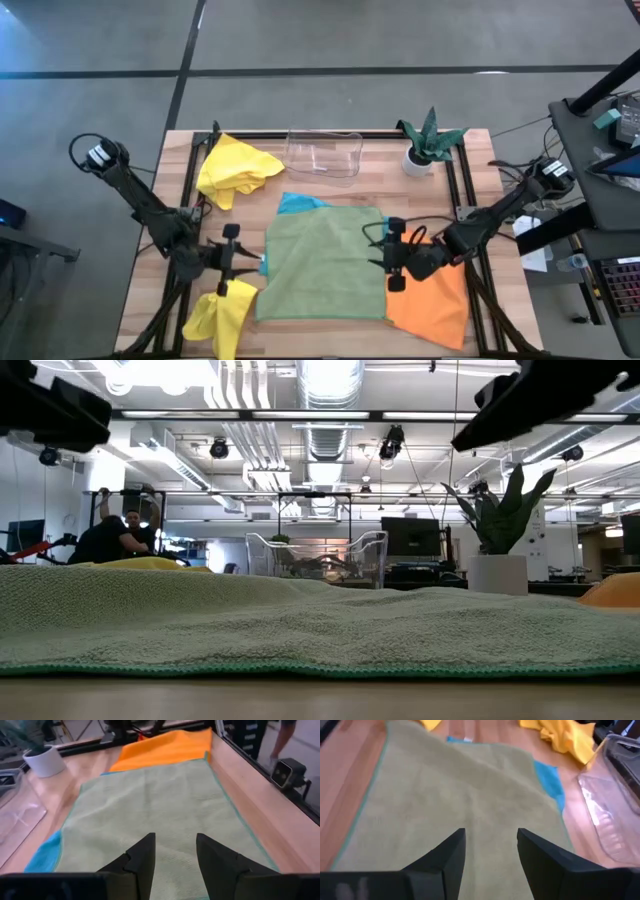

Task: Fold microfiber towels
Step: Fold the green towel

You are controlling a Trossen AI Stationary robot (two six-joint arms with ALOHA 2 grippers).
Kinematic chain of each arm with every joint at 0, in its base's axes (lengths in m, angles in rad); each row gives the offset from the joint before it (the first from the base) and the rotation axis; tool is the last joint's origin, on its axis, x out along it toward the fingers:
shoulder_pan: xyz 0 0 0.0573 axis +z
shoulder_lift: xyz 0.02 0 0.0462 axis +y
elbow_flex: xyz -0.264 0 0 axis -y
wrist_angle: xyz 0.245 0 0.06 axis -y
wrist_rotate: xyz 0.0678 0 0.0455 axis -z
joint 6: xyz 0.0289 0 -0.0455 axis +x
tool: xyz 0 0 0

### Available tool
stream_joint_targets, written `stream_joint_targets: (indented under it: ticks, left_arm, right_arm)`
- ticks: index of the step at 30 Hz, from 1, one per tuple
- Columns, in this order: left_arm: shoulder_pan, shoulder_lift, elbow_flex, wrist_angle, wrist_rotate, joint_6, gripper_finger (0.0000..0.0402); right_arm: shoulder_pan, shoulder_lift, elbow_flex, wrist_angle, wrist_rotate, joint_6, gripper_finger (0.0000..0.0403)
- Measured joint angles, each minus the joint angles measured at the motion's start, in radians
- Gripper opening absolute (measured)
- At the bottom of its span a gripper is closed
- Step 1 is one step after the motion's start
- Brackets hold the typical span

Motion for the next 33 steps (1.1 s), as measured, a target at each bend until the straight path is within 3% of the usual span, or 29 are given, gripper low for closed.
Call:
stream_joint_targets:
  ticks: [9,26,33]
  left_arm:
    - [0.000,-0.143,-0.114,0.000,-0.098,0.000,0.0128]
    - [0.006,-0.212,-0.110,0.003,-0.131,-0.054,0.0128]
    - [0.019,-0.221,-0.110,0.003,-0.204,-0.115,0.0128]
  right_arm:
    - [-0.059,-0.031,-0.027,0.005,-0.001,-0.009,0.0148]
    - [-0.089,-0.005,-0.039,0.022,-0.001,-0.159,0.0141]
    - [-0.093,-0.005,-0.052,0.021,-0.003,-0.239,0.0141]
